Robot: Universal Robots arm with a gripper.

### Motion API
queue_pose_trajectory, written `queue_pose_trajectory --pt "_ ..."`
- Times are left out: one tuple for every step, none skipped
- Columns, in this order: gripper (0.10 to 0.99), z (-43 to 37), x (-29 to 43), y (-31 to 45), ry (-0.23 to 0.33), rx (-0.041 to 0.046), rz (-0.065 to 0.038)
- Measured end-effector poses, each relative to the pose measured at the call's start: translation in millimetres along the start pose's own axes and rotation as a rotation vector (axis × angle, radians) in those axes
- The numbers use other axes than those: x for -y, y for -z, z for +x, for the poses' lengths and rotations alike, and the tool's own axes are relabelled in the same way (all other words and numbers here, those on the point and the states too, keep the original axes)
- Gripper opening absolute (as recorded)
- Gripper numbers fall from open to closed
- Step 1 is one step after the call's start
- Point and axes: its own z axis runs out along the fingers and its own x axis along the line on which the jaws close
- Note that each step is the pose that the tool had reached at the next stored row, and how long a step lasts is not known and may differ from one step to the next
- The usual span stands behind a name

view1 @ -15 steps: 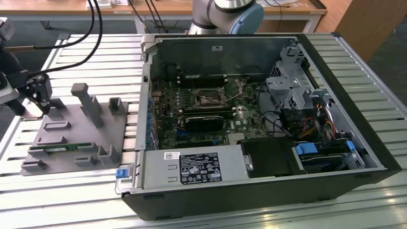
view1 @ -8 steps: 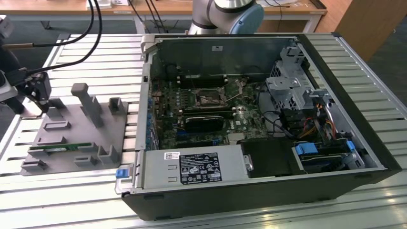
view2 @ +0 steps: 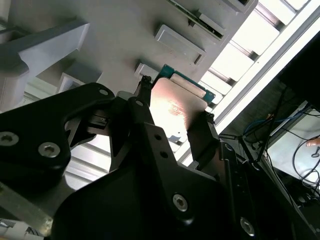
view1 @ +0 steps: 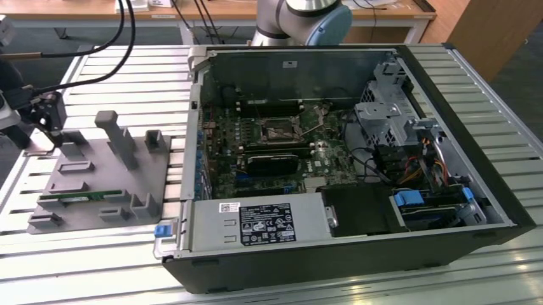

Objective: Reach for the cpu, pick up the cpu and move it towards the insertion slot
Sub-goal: 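Pick up the cpu and move it towards the insertion slot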

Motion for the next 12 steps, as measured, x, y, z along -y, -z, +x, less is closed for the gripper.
queue_pose_trajectory --pt "0.541 0.0 -0.2 0.4 0.0 0.0001 0.0" --pt "0.541 0.0 -0.3 0.9 0.0 0.0 0.0" --pt "0.541 0.0 -0.5 1.4 0.0 0.0 0.0" --pt "0.541 0.0 -0.6 1.8 0.0 0.0001 0.0" --pt "0.541 0.0 -0.8 2.3 0.0 0.0 0.0" --pt "0.541 0.0 -0.9 2.8 0.0 0.0001 0.0" --pt "0.541 0.1 -1.1 3.4 0.0 0.0 0.0" --pt "0.541 0.1 -1.3 4.0 0.0 0.0001 0.0" --pt "0.541 0.1 -1.5 4.6 0.0 0.0001 0.0" --pt "0.541 0.1 -1.7 5.3 0.0 0.0 0.0" --pt "0.541 0.1 -1.9 5.9 0.0 0.0 0.0" --pt "0.541 0.0 -2.1 6.3 0.0 0.0002 0.0"
